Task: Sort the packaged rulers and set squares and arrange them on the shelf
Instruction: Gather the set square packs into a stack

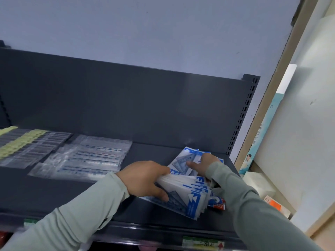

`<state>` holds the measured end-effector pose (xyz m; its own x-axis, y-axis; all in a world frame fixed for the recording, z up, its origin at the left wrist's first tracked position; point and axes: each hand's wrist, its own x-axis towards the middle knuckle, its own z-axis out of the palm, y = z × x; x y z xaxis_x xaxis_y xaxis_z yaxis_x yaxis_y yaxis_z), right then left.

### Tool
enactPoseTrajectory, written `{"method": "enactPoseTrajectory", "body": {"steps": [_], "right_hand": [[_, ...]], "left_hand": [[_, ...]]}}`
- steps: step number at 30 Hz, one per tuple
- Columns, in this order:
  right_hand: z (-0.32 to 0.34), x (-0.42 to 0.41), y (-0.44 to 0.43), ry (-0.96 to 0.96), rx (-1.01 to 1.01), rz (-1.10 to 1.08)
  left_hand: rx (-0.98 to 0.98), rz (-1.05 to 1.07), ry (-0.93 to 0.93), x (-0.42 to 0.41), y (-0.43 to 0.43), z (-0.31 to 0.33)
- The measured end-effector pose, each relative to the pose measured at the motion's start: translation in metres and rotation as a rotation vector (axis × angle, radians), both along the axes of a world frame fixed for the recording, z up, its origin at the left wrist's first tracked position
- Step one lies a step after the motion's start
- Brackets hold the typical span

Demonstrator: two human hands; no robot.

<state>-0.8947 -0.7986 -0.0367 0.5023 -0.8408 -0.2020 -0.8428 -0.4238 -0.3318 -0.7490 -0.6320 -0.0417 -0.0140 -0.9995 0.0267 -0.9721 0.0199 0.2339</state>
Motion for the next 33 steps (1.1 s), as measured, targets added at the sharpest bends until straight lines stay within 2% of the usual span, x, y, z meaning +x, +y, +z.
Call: {"method": "enactPoseTrajectory", "body": {"steps": [2, 5, 7, 10, 15, 20, 23, 29, 33], "right_hand": [[0.004, -0.001, -0.001, 0.129, -0.162, 0.035], [0.005, 0.009, -0.002, 0.166, -0.262, 0.183], [-0.002, 0.021, -0.005, 0.198, -0.294, 0.351], [-0.014, 0.037, -0.008, 0.296, -0.216, 0.470], [-0.021, 0.049, -0.020, 0.228, -0.262, 0.421], [-0.026, 0.063, -0.028, 0.372, -0.326, 0.381], [-0.030, 0.070, -0.033, 0.415, -0.274, 0.419], [-0.024, 0.077, -0.029, 0.306, -0.312, 0.409], [-0.015, 0.076, -0.029, -0.208, -0.193, 0.382]], "left_hand": [[0.010, -0.001, 0.007, 0.002, -0.001, -0.001], [0.010, 0.001, 0.015, 0.002, -0.001, -0.002], [0.011, 0.002, 0.011, 0.002, 0.000, -0.001], [0.012, 0.009, 0.018, 0.003, 0.003, -0.002], [-0.020, 0.015, 0.007, 0.008, 0.010, -0.001], [-0.018, 0.049, -0.016, 0.011, 0.012, -0.004], [-0.019, 0.065, -0.011, 0.010, 0.014, -0.002], [0.013, 0.080, -0.011, 0.008, 0.016, 0.002], [0.024, 0.130, -0.034, 0.005, 0.017, 0.002]]}}
